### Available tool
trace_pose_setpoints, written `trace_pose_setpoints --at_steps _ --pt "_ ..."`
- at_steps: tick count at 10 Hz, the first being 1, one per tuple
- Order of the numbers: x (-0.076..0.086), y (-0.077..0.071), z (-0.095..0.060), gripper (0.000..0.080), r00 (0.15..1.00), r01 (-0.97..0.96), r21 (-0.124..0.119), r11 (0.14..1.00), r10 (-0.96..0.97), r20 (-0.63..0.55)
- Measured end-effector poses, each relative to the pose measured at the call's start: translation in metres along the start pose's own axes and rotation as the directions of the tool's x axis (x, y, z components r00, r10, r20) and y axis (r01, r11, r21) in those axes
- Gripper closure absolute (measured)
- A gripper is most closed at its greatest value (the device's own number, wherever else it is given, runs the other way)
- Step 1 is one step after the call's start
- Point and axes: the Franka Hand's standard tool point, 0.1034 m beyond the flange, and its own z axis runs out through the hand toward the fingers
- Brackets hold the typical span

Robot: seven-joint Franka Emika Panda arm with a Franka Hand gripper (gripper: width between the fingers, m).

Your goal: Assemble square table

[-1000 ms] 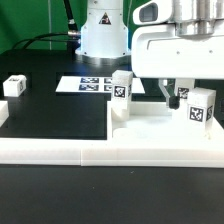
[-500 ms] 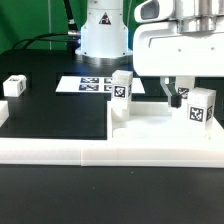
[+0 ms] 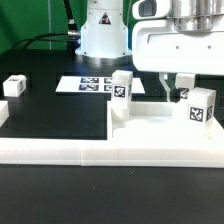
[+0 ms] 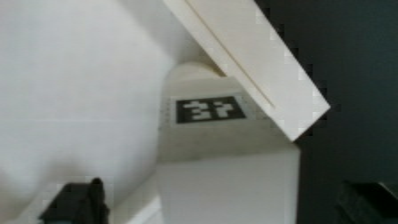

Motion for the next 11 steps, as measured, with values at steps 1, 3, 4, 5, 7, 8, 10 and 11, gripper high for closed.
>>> trace_pose_setpoints --at_steps 1,3,4,5,7,8,10,11 --pt "0.0048 0.0038 -0.0013 0.0151 0.999 -0.026 -0.017 1.0 0.026 0.039" --pt "0.0103 0.0079 -0.0006 0.0151 0.999 -0.031 -0.023 0.999 0.032 0.043" --pt "0.0098 0.0076 -0.0004 0.0151 0.999 -0.029 -0.023 0.999 0.03 0.043" --pt "0.0106 0.0084 -0.0003 0.0254 0.999 -0.031 -0.024 0.999 0.032 0.043" --pt "0.0109 0.0087 -0.0003 0.0432 0.997 -0.06 -0.025 0.998 0.061 0.042" --pt "0.0108 0.0086 -0.0002 0.0432 0.991 -0.128 -0.028 0.991 0.129 0.041" --pt "0.0106 0.0085 -0.0002 0.0759 0.962 -0.271 -0.034 0.962 0.272 0.036" --pt "0.0106 0.0085 -0.0002 0.0759 0.942 -0.333 -0.036 0.942 0.334 0.034"
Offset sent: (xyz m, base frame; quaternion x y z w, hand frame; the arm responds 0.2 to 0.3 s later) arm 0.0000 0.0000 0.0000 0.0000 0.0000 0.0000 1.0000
